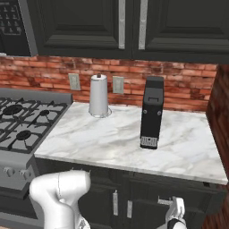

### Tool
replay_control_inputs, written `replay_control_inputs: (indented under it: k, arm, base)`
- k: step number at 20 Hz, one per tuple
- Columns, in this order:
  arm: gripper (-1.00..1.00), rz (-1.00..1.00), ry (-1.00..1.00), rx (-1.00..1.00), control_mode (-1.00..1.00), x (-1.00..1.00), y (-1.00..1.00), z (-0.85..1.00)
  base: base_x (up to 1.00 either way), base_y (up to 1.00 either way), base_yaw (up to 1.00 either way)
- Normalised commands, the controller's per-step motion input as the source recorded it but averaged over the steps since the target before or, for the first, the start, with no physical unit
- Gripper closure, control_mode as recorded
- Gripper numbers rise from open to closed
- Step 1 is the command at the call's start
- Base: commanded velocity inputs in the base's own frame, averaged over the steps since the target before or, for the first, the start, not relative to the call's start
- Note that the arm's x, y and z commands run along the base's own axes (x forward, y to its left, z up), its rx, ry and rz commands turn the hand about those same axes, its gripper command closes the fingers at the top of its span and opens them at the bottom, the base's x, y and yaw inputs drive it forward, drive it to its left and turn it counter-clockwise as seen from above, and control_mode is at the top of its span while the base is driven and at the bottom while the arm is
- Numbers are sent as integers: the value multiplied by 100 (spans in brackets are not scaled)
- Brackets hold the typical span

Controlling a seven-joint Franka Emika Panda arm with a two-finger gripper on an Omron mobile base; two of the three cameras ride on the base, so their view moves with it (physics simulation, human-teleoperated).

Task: Take the tongs from the drawer on the right and place them on the dining counter next to the tray containing the hot dog.

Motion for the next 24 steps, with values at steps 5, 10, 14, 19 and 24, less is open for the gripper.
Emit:
replay_control_inputs:
  k: [5, 10, 14, 19, 24]
  arm:
    - [100, 0, 0, -6, -100, -33, 0, 0]
    - [100, 0, 0, -8, -100, -30, 0, 0]
    - [100, 0, 2, -10, -100, -25, 0, 0]
    - [100, 0, 0, -9, -100, -34, -2, 0]
    - [100, 0, 0, -8, -100, -30, -2, 0]
  base:
    - [0, 0, 0]
    - [0, 0, 0]
    - [0, 0, 0]
    - [0, 0, 0]
    - [0, 0, 0]
